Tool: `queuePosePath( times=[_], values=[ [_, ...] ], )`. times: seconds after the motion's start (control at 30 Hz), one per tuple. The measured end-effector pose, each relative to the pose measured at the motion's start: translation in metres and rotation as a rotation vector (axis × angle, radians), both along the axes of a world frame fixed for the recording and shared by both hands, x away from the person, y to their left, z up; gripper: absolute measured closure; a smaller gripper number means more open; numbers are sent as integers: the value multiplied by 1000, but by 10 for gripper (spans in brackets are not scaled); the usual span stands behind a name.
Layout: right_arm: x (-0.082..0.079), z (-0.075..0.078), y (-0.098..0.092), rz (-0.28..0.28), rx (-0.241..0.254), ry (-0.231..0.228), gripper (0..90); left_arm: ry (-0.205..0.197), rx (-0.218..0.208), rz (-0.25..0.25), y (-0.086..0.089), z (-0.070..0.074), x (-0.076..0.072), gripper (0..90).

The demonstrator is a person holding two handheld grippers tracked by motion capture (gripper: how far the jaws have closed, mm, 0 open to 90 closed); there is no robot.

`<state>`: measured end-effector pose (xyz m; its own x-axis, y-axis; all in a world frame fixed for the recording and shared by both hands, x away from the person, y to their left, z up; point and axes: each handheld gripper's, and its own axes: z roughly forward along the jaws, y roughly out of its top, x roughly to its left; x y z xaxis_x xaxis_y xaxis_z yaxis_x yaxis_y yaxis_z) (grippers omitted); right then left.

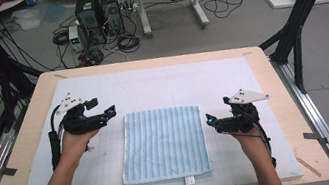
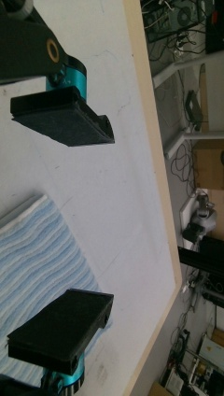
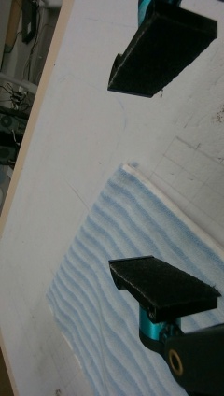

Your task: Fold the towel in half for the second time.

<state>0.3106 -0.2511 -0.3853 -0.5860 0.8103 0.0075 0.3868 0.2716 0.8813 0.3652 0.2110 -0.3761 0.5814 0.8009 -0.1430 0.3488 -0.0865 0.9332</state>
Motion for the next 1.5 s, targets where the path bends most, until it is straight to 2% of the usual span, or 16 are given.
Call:
queuePosePath(
  times=[0.2,0.27,0.37,0.47,0.6,0.7,0.8,1.0,1.07,1.23,1.37,1.5],
  values=[
    [-3,0,0,19,8,1,118,33,43,15,-13,-15,19,243],
    [-4,-1,0,22,7,4,118,62,51,17,-17,-23,25,257],
    [-4,-3,0,24,9,6,118,94,91,15,-24,-33,33,300],
    [-4,-5,1,27,10,18,118,115,138,-7,-34,-39,40,318],
    [-5,-6,0,26,9,18,118,149,167,-34,-45,-49,48,334],
    [-7,-7,-2,16,11,25,118,199,209,-38,-49,-60,53,359],
    [-8,-7,-4,13,10,26,118,230,215,-35,-52,-67,54,371],
    [-7,-7,-5,9,8,30,118,251,242,-46,-54,-71,54,448],
    [-7,-9,-3,9,3,31,118,240,248,-44,-54,-72,53,483],
    [-1,-13,3,10,1,57,119,220,255,-94,-55,-73,49,677],
    [8,-15,9,7,-9,69,119,208,231,-108,-56,-75,47,816],
    [20,-19,15,-23,3,97,119,200,232,-107,-57,-75,46,832]
  ],
)
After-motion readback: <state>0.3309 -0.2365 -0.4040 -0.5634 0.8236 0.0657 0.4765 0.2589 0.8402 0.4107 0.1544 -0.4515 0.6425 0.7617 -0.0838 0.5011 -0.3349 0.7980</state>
